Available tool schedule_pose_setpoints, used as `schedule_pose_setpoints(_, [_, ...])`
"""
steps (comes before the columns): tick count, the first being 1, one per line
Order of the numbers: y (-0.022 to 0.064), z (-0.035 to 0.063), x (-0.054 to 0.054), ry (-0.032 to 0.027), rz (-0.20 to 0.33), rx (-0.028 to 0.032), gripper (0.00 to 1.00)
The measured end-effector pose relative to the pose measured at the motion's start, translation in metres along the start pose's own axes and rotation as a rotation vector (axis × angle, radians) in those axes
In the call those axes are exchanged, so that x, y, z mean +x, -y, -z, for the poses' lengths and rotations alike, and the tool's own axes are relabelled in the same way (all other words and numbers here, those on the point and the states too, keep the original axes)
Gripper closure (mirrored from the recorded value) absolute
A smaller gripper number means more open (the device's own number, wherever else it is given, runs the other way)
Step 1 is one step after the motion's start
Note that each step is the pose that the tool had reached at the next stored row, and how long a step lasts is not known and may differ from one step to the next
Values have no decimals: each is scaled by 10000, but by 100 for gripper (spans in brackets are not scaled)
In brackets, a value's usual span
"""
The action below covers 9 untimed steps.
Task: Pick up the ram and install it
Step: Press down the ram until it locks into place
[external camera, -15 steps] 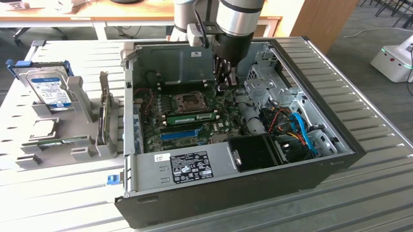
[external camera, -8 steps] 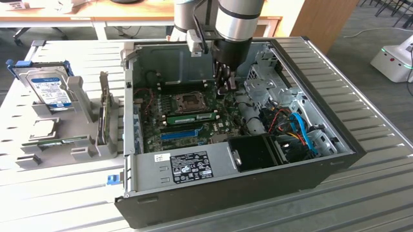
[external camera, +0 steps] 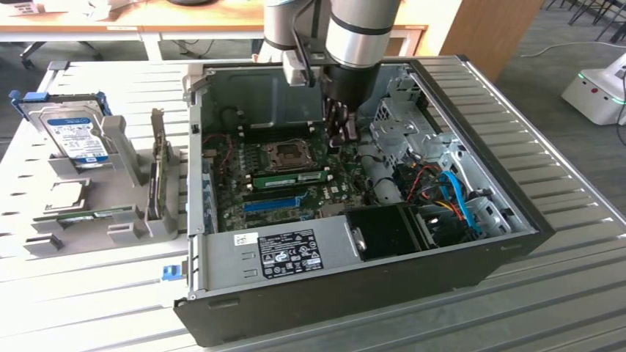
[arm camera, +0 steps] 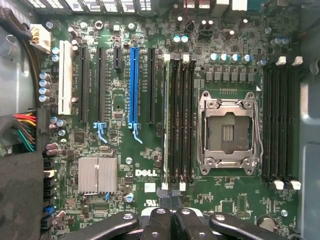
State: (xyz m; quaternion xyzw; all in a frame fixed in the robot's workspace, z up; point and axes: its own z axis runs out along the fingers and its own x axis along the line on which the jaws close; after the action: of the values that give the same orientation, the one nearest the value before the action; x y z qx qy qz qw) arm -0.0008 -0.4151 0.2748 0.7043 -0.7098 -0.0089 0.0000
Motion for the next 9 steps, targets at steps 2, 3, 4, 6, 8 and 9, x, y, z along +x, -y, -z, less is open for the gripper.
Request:
schedule_pose_setpoints(2, [0,-17,1,-12,-1,1,89])
schedule_pose_setpoints(3, [0,-27,1,-19,0,1,89])
schedule_pose_setpoints(4, [0,-35,1,-25,-1,0,89])
schedule_pose_setpoints(6, [0,-52,1,-35,-1,1,89])
schedule_pose_setpoints(8, [1,-68,1,-43,-1,1,89])
schedule_pose_setpoints(9, [1,-74,1,-45,-1,1,89])
